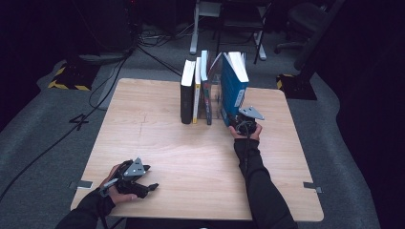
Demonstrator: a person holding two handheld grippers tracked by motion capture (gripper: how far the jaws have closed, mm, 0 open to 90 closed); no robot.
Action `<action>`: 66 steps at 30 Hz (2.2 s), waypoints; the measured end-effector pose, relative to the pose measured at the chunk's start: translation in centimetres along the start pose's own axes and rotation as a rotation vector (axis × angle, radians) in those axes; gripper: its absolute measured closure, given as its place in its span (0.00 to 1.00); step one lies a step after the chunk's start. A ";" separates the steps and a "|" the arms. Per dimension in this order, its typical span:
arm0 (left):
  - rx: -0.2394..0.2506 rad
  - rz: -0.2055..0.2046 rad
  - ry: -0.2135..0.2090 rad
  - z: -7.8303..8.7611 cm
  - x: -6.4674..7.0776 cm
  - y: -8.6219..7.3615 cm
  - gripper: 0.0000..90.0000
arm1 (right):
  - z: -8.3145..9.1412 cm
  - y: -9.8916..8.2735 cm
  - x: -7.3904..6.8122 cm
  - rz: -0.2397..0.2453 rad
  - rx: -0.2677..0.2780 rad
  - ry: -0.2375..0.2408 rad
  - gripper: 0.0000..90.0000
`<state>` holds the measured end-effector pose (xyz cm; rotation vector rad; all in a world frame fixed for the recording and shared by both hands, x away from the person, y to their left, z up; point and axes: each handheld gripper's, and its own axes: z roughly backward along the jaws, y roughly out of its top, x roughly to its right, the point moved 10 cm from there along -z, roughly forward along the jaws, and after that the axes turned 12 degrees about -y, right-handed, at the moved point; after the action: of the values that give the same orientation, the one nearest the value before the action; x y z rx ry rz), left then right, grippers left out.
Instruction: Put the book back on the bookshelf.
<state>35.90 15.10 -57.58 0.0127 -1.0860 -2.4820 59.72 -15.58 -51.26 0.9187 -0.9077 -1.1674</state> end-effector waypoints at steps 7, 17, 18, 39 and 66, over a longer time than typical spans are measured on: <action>0.000 -0.002 -0.001 0.0 0.0 0.0 0.26 | -0.3 0.1 0.0 0.009 0.003 -0.001 0.67; 0.000 -0.001 -0.001 0.0 0.0 0.0 0.26 | 0.9 0.9 0.4 0.079 -0.019 0.016 0.63; 0.001 0.001 0.000 0.0 0.0 0.0 0.26 | 1.3 1.0 0.6 0.086 -0.021 0.024 0.61; 0.001 0.002 0.000 0.0 0.0 0.0 0.26 | 7.2 1.8 2.0 0.250 -0.052 0.151 0.46; 0.002 0.003 0.000 0.0 0.0 0.0 0.26 | 12.4 -1.7 3.2 0.373 -0.112 0.223 0.41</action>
<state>35.90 15.07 -57.59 0.0117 -1.0876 -2.4787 48.20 -20.39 -48.07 0.7327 -0.7830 -0.7714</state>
